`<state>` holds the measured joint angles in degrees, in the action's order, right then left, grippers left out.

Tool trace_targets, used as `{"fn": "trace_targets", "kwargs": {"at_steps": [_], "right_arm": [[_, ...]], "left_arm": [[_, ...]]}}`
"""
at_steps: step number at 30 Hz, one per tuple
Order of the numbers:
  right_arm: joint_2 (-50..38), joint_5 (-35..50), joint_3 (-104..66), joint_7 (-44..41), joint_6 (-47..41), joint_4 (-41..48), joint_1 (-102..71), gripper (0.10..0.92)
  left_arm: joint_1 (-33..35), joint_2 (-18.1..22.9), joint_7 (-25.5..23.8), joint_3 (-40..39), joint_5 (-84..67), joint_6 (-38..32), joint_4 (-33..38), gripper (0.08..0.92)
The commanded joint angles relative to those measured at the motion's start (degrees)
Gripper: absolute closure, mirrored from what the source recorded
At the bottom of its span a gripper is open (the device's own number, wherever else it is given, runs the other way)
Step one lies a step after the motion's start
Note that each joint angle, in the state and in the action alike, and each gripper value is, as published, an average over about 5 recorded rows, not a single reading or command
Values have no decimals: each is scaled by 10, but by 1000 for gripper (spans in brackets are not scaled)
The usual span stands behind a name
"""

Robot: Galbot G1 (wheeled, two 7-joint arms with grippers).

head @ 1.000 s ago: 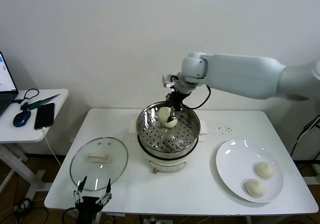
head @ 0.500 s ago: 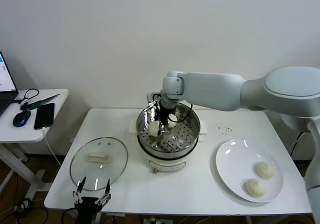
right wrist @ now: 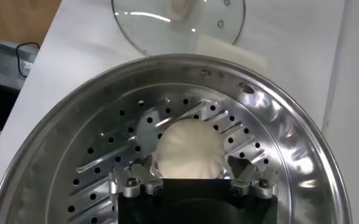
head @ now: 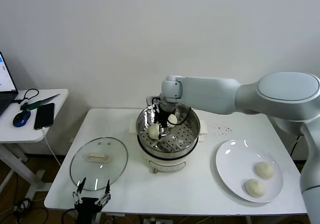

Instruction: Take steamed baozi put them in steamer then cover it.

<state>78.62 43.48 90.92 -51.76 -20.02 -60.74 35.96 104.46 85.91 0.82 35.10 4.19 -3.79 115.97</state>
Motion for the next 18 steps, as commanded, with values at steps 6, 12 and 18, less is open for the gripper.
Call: {"fn": "trace_targets", "kwargs": {"at_steps": [6, 12, 18], "right_arm": [[-151, -12, -6, -62, 20, -105, 105, 203], [-266, -57, 12, -77, 27, -193, 152, 203], [-398, -161, 8, -98, 28, -276, 141, 203]], "left_arm": [[2, 0, 3, 0, 0, 1, 3, 177], [3, 1, 6, 6, -5, 3, 8, 177], [6, 2, 7, 10, -5, 5, 10, 177]]}}
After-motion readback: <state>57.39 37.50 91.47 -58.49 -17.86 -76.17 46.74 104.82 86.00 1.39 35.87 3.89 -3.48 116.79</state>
